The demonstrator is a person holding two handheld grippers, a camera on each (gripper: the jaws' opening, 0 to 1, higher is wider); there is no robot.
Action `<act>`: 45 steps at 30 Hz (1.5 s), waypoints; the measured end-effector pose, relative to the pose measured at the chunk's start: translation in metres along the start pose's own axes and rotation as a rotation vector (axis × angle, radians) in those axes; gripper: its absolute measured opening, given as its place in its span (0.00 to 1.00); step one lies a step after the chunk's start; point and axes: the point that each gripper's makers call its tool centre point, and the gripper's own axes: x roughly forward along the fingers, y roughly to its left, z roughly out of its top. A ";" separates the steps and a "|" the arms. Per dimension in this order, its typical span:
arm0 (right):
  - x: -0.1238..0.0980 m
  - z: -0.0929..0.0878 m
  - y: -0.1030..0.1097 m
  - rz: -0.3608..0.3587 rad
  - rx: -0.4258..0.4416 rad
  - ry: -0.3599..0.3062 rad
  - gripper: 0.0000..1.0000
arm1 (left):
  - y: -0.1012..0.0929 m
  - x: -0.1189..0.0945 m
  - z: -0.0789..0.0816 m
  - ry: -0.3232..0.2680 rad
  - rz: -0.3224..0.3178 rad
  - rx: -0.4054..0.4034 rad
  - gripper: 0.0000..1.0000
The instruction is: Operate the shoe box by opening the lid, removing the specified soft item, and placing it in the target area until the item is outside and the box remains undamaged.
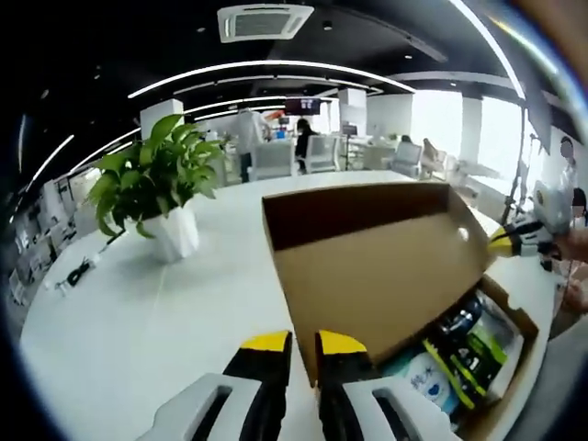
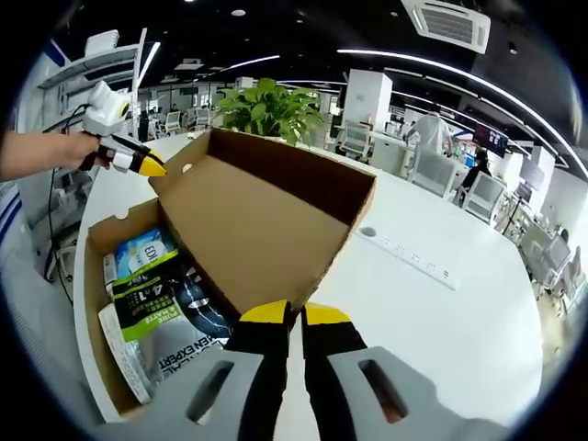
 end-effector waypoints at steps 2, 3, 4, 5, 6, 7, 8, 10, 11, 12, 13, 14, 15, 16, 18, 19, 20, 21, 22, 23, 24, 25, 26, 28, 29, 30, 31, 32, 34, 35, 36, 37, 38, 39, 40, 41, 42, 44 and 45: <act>0.002 0.000 -0.001 0.000 0.000 0.004 0.03 | 0.001 0.002 -0.002 -0.001 0.002 0.004 0.06; 0.003 0.000 -0.001 0.000 0.002 0.005 0.03 | 0.002 0.002 -0.002 0.000 0.002 0.005 0.05; 0.004 0.000 -0.002 0.000 0.005 0.007 0.03 | 0.002 0.003 -0.004 0.004 0.002 0.005 0.05; 0.004 0.000 -0.002 0.000 0.006 0.008 0.03 | 0.002 0.004 -0.004 0.006 0.002 0.006 0.05; 0.006 0.000 -0.004 -0.001 0.008 0.011 0.03 | 0.003 0.005 -0.005 0.009 0.003 0.006 0.04; 0.007 0.000 -0.004 0.000 0.010 0.011 0.03 | 0.004 0.006 -0.006 0.008 0.003 0.004 0.04; 0.008 -0.001 -0.004 0.000 0.013 0.013 0.03 | 0.005 0.007 -0.006 0.008 0.002 -0.002 0.04; 0.009 -0.002 -0.005 0.002 0.017 0.015 0.03 | 0.007 0.009 -0.006 0.009 0.002 -0.005 0.04; 0.010 -0.002 -0.006 0.003 0.022 0.017 0.03 | 0.006 0.009 -0.006 0.011 0.001 -0.005 0.04; 0.009 -0.003 -0.006 0.002 0.025 0.018 0.03 | 0.006 0.010 -0.006 0.012 0.001 -0.004 0.04; 0.009 -0.003 -0.005 0.004 0.031 0.021 0.03 | 0.003 0.010 -0.005 0.014 0.001 -0.003 0.04; 0.009 -0.003 -0.005 0.004 0.034 0.021 0.03 | 0.003 0.011 -0.005 0.015 0.001 -0.003 0.04; 0.010 -0.003 -0.005 0.005 0.039 0.023 0.03 | 0.004 0.011 -0.006 0.018 0.001 -0.001 0.04; 0.011 -0.003 -0.005 0.005 0.041 0.025 0.03 | 0.005 0.012 -0.006 0.019 0.002 -0.001 0.04; 0.012 -0.003 -0.005 0.005 0.047 0.028 0.03 | 0.005 0.013 -0.006 0.021 0.002 0.000 0.04; 0.012 -0.003 -0.005 0.004 0.049 0.029 0.03 | 0.005 0.014 -0.006 0.022 0.002 0.002 0.04; 0.012 -0.004 -0.005 0.004 0.052 0.030 0.04 | 0.006 0.015 -0.005 0.024 0.002 0.001 0.04; 0.013 -0.004 -0.006 0.005 0.055 0.031 0.04 | 0.005 0.015 -0.005 0.026 0.001 0.001 0.04; 0.014 -0.004 -0.006 0.005 0.056 0.032 0.04 | 0.005 0.016 -0.005 0.027 0.001 0.001 0.04; 0.015 -0.004 -0.006 0.006 0.060 0.033 0.04 | 0.006 0.017 -0.006 0.028 0.002 0.001 0.04; 0.015 -0.005 -0.006 0.007 0.063 0.035 0.04 | 0.006 0.017 -0.006 0.030 0.002 0.001 0.04; 0.016 -0.005 -0.006 0.008 0.065 0.037 0.04 | 0.006 0.018 -0.006 0.030 0.002 0.000 0.04; 0.017 -0.005 -0.007 0.008 0.066 0.038 0.04 | 0.007 0.019 -0.006 0.031 0.002 0.000 0.04; 0.017 -0.006 -0.007 0.009 0.071 0.042 0.04 | 0.009 0.021 -0.006 0.035 0.001 0.000 0.04; 0.017 -0.007 -0.007 0.010 0.073 0.045 0.05 | 0.009 0.021 -0.007 0.036 0.002 0.001 0.04; 0.017 -0.008 -0.006 0.008 0.068 0.048 0.05 | 0.009 0.022 -0.007 0.038 0.001 0.003 0.04; 0.017 -0.008 -0.007 0.009 0.071 0.048 0.05 | 0.010 0.022 -0.007 0.039 0.001 0.003 0.05; 0.018 -0.008 -0.007 0.010 0.079 0.048 0.05 | 0.010 0.023 -0.007 0.043 0.002 0.005 0.05; 0.019 -0.008 -0.008 0.011 0.081 0.050 0.05 | 0.012 0.024 -0.008 0.047 0.002 0.004 0.05; 0.020 -0.008 -0.008 0.012 0.082 0.050 0.05 | 0.011 0.025 -0.008 0.049 0.002 0.003 0.05; 0.020 -0.008 -0.008 0.012 0.085 0.051 0.05 | 0.011 0.025 -0.008 0.051 0.002 0.003 0.05; 0.020 -0.009 -0.008 0.013 0.087 0.051 0.05 | 0.012 0.026 -0.009 0.053 0.003 0.004 0.05; 0.020 -0.009 -0.008 0.013 0.089 0.052 0.05 | 0.012 0.026 -0.009 0.054 0.002 0.001 0.05; 0.020 -0.009 -0.008 0.013 0.090 0.053 0.05 | 0.011 0.026 -0.010 0.054 0.001 -0.003 0.05; 0.020 -0.009 -0.008 0.013 0.091 0.054 0.05 | 0.011 0.027 -0.010 0.054 0.001 -0.004 0.05; 0.020 -0.009 -0.008 0.012 0.093 0.056 0.05 | 0.011 0.027 -0.010 0.055 0.001 -0.006 0.05; 0.020 -0.009 -0.008 0.012 0.093 0.058 0.06 | 0.011 0.027 -0.010 0.058 0.000 -0.011 0.05; 0.020 -0.011 -0.008 0.008 0.094 0.065 0.06 | 0.011 0.029 -0.010 0.061 -0.001 -0.012 0.05; 0.020 -0.011 -0.008 0.009 0.100 0.065 0.06 | 0.010 0.028 -0.011 0.063 -0.002 -0.011 0.05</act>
